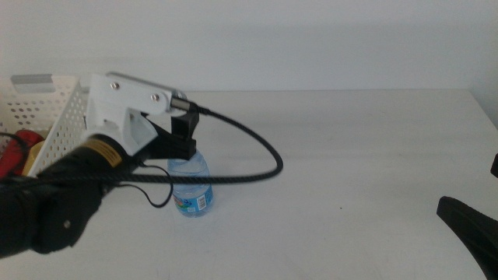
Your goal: Use arms to grab the bottles and put them into the dustbin to the left of the table.
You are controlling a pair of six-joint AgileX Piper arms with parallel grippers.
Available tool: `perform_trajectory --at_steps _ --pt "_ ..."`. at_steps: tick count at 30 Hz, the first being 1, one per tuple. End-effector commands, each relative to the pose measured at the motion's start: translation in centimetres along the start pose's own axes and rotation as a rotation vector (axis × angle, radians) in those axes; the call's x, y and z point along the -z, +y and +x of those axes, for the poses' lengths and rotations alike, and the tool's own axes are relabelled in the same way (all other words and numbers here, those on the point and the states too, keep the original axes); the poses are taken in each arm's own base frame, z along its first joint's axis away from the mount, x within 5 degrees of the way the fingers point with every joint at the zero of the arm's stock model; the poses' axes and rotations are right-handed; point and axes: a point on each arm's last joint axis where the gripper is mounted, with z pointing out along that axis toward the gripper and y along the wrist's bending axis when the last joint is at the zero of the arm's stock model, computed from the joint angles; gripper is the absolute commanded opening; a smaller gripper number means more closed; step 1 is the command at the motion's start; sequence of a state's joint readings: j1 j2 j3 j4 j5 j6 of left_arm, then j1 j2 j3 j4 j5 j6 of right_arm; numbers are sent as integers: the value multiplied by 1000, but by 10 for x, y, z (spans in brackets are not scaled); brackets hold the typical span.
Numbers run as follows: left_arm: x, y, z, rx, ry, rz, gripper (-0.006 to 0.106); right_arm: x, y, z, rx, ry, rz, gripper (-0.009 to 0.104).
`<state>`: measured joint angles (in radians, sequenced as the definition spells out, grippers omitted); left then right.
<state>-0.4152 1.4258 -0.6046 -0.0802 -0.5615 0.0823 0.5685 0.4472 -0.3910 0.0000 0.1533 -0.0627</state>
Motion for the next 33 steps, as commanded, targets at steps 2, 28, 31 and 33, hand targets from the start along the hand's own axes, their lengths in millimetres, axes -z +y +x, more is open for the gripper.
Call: perform_trajectory --at_steps 2,28,31,33 --pt "-3 -2 -7 15 -162 23 78 2 -2 -16 16 -98 16 77" --pt "-41 -10 76 103 -26 83 78 2 -2 -16 16 -98 16 77" --pt "-42 -11 79 104 -26 84 78 2 -2 -16 16 -98 16 77" --pt "-42 -11 80 104 -22 83 78 2 -2 -16 16 -98 16 77"
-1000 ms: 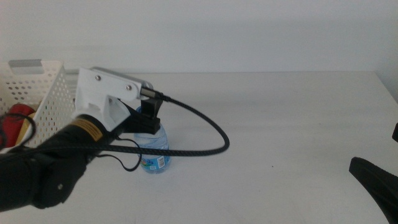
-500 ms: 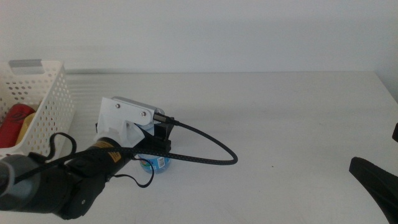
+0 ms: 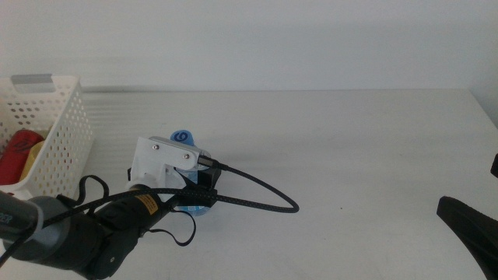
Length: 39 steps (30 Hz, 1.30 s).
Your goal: Use arms to grab the bottles and put them into the dustbin to the left of the table.
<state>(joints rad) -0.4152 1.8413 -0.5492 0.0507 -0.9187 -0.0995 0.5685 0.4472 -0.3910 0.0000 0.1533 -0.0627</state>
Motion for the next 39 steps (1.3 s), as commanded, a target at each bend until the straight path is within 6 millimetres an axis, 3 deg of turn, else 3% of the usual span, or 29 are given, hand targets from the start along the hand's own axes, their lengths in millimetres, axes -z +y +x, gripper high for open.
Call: perform_trajectory --at_steps 1,5,9,13,14,16,22,30,36,39 --pt "1 -2 -21 15 -130 10 78 2 -2 -16 16 -98 16 77" --pt "0 -2 -20 66 -127 13 76 2 -2 -16 16 -98 16 77" --pt "0 -2 -23 55 -157 17 63 2 -2 -16 16 -98 16 77" --pt "0 -2 -23 59 -159 22 38 2 -2 -16 16 -98 16 77" --pt "1 -2 -20 58 -143 21 16 2 -2 -16 16 -98 16 77" --pt "8 -3 -20 58 -137 21 -5 2 -2 -16 16 -98 16 77" --pt "30 -5 -46 49 -70 8 -5 2 -2 -16 16 -98 16 77" --pt "60 -7 -111 5 95 -37 -5 2 -2 -16 16 -98 16 77" --pt "67 -8 -149 -33 261 -65 -5 2 -2 -16 16 -98 16 77" --pt "71 2 -165 -23 327 -107 -5 2 -2 -16 16 -98 16 77"
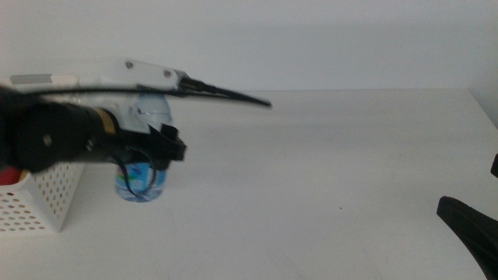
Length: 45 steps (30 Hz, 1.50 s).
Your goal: Use arms to grab the bottles and put them into the dustbin to the left of the table.
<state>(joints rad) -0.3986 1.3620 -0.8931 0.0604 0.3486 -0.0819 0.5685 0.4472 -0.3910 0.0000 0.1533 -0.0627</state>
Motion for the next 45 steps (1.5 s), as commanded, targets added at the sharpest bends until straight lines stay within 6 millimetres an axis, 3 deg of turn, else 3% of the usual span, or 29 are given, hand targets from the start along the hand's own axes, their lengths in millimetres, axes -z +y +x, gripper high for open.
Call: perform_trajectory --at_steps 1,11,18,25,34,45 --pt "27 12 -32 27 -87 -32 -5 2 -2 -16 16 -98 16 77" --pt "73 83 -62 57 123 -174 -5 2 -2 -16 16 -98 16 77" --pt "85 140 -67 149 201 -243 -5 2 -2 -16 16 -98 16 77" --pt "91 177 -80 194 233 -215 -5 2 -2 -16 16 -98 16 77" --pt "61 226 -57 306 326 -216 -5 2 -2 -16 16 -98 16 77" --pt "5 252 -39 343 352 -185 -2 2 -2 -16 16 -98 16 77"
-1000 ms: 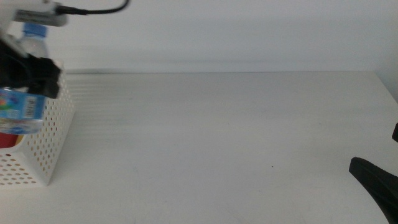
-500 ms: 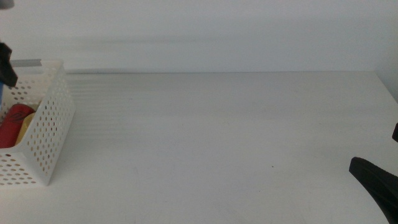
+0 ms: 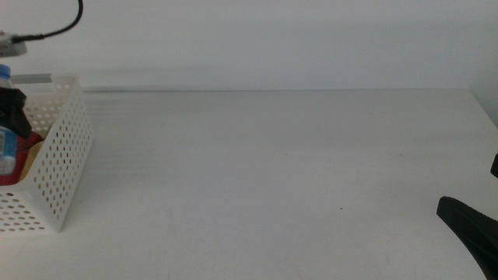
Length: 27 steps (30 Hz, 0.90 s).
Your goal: Use arms to grab the bottles and put them into the dustbin to the left of the table.
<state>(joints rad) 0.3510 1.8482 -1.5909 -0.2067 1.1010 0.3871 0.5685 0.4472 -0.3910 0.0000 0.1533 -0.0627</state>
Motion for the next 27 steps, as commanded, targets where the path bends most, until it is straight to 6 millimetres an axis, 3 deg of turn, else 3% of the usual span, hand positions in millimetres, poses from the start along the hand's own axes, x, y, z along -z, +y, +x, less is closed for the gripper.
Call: perform_trajectory --at_steps 1,6,14,22,27 --pt "20 -3 -12 -2 -115 -9 0 2 -2 -16 16 -98 16 77" --pt "1 1 -13 8 -76 4 19 2 -2 -16 16 -98 16 77" --pt "-8 2 -12 -14 -47 8 91 2 -2 -16 16 -98 16 77" --pt "14 -19 -14 67 -76 -17 90 2 -2 -16 16 -98 16 77" --pt "46 -58 -14 -6 -148 -10 90 2 -2 -16 16 -98 16 77"
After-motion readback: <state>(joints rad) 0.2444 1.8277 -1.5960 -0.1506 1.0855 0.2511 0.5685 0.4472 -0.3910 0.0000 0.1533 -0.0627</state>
